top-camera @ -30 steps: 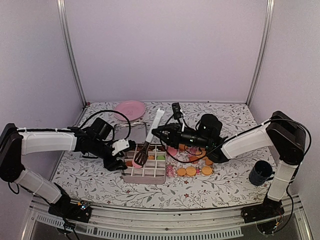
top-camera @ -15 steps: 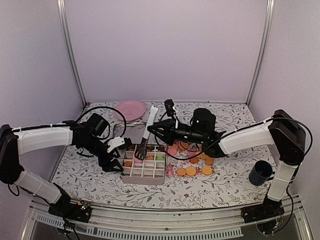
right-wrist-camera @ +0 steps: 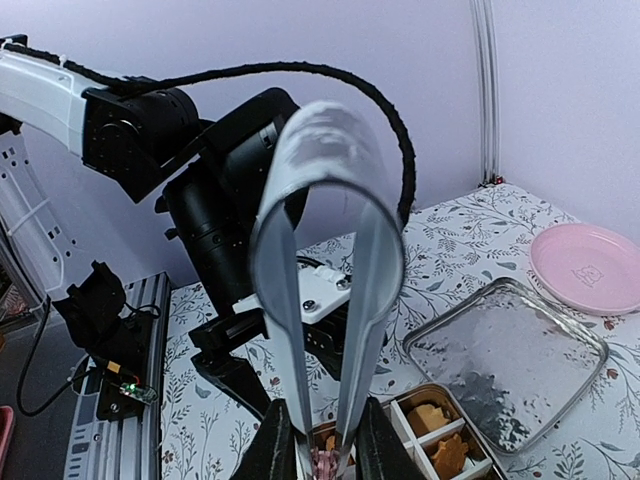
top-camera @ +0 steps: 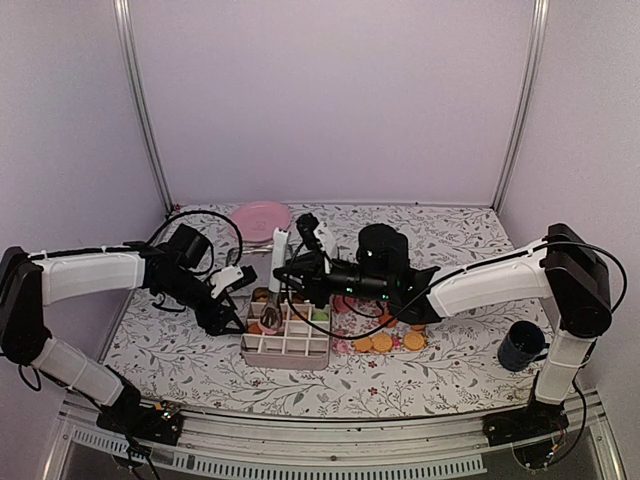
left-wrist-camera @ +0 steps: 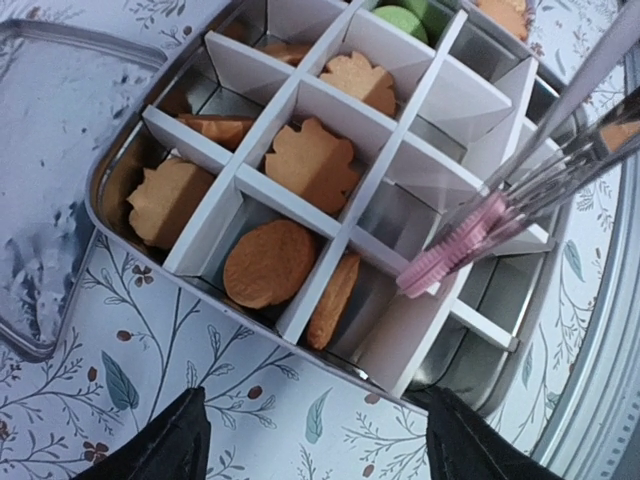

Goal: Pack the cookies
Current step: Adjust the fake cookies in the empty pocket of the box.

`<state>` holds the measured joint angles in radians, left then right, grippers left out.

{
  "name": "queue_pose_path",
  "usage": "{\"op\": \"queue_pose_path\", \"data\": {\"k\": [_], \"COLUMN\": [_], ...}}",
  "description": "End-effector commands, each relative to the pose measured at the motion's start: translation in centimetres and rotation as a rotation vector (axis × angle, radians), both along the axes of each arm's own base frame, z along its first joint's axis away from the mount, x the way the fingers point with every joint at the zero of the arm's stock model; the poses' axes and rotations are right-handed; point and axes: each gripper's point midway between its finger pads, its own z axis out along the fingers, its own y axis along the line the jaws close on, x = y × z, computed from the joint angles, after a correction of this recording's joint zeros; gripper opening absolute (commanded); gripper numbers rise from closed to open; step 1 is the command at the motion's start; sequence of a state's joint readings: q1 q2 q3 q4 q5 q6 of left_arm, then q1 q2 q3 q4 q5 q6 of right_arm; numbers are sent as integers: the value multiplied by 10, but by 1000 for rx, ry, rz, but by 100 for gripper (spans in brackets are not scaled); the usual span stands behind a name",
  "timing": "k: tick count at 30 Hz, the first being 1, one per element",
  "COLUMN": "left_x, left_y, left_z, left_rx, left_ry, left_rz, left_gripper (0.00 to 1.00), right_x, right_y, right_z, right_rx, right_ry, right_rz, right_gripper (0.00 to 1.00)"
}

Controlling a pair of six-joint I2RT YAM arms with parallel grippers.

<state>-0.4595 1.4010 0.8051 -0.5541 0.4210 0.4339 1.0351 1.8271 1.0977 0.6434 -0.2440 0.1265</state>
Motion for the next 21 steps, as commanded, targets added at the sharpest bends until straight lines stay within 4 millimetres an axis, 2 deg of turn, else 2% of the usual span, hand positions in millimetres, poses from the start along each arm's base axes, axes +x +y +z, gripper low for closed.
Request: {"op": "queue_pose_path", "data": {"k": [1, 9, 16, 21], "left_x": [7, 7, 4, 5], "left_y": [2, 7, 2, 2], "left_z": [-5, -23, -28, -27], "left_rx": [6, 45, 54, 66], "left_ry": [-42, -57, -61, -71], "left_rz": [4, 3, -25, -29], "left_gripper": [75, 70, 69, 69], "right_x": [6, 6, -2, -7], "right_y": [-3, -9, -14, -21], "right_z": [11, 18, 18, 27], "right_rx": [-10, -2, 24, 85], "right_ry": [-55, -59, -27, -11], "right_rz": [-53, -70, -50, -43], "right_gripper": [14, 15, 17, 18]}}
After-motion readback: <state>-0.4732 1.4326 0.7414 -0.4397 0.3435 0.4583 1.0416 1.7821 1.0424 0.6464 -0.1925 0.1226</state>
